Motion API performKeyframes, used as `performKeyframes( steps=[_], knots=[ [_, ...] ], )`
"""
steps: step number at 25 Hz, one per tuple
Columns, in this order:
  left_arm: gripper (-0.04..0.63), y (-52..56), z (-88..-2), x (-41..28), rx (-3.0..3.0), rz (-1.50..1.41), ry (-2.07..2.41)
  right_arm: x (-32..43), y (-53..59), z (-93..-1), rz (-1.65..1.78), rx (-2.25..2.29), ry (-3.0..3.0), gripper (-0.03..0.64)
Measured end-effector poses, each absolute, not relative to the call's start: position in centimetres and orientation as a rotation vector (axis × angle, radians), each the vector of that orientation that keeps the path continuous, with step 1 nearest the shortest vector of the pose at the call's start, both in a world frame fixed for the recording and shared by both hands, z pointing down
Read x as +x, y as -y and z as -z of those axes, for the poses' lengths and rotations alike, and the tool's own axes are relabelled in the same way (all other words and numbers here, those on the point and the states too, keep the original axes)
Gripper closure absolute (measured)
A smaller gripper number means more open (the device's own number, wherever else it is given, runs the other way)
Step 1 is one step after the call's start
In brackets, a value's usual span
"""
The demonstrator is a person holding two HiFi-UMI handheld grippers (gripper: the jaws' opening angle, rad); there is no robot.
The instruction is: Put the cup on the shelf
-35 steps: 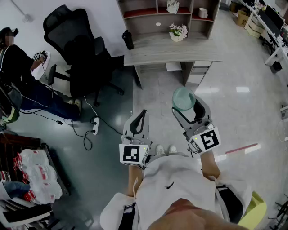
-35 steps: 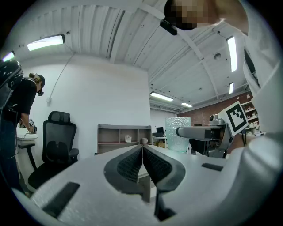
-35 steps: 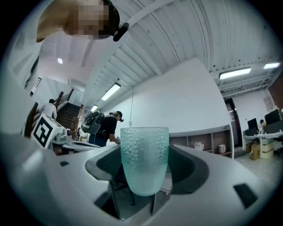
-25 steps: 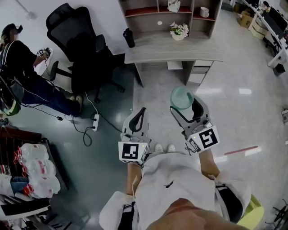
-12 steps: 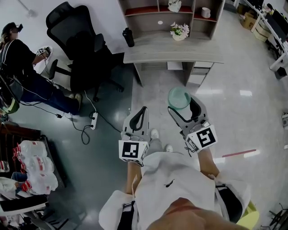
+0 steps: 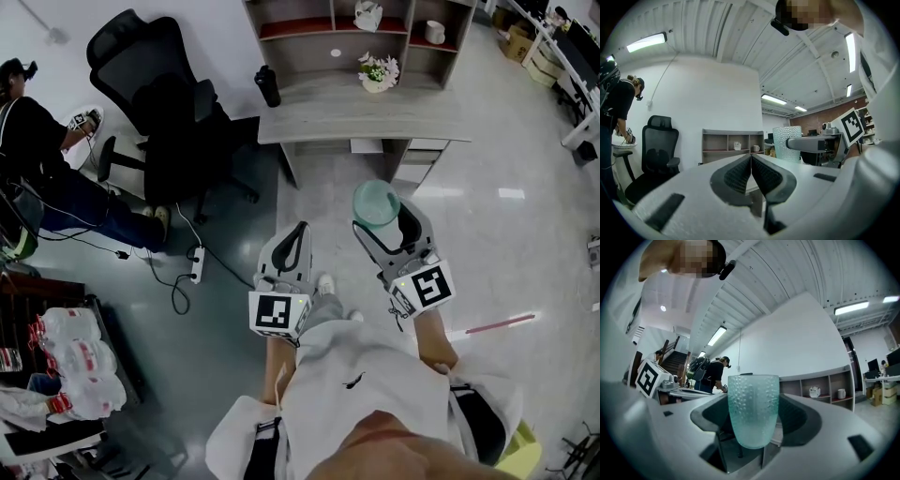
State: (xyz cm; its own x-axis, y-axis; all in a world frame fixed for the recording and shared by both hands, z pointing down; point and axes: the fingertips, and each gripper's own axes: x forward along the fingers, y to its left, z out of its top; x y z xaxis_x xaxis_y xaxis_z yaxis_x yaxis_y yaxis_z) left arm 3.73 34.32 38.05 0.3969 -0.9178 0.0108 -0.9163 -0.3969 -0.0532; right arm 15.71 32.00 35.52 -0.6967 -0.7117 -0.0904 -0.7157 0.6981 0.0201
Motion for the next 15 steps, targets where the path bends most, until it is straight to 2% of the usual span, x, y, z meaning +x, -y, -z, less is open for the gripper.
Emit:
performKeyframes(
  steps=[15],
  knots=[
    [0.568,-25.7,-36.9,-3.2,-2.629,0.039,-1.615,9.4,-23.9,-35.4,-0.079,-1.305,-2.787,0.270]
  ],
)
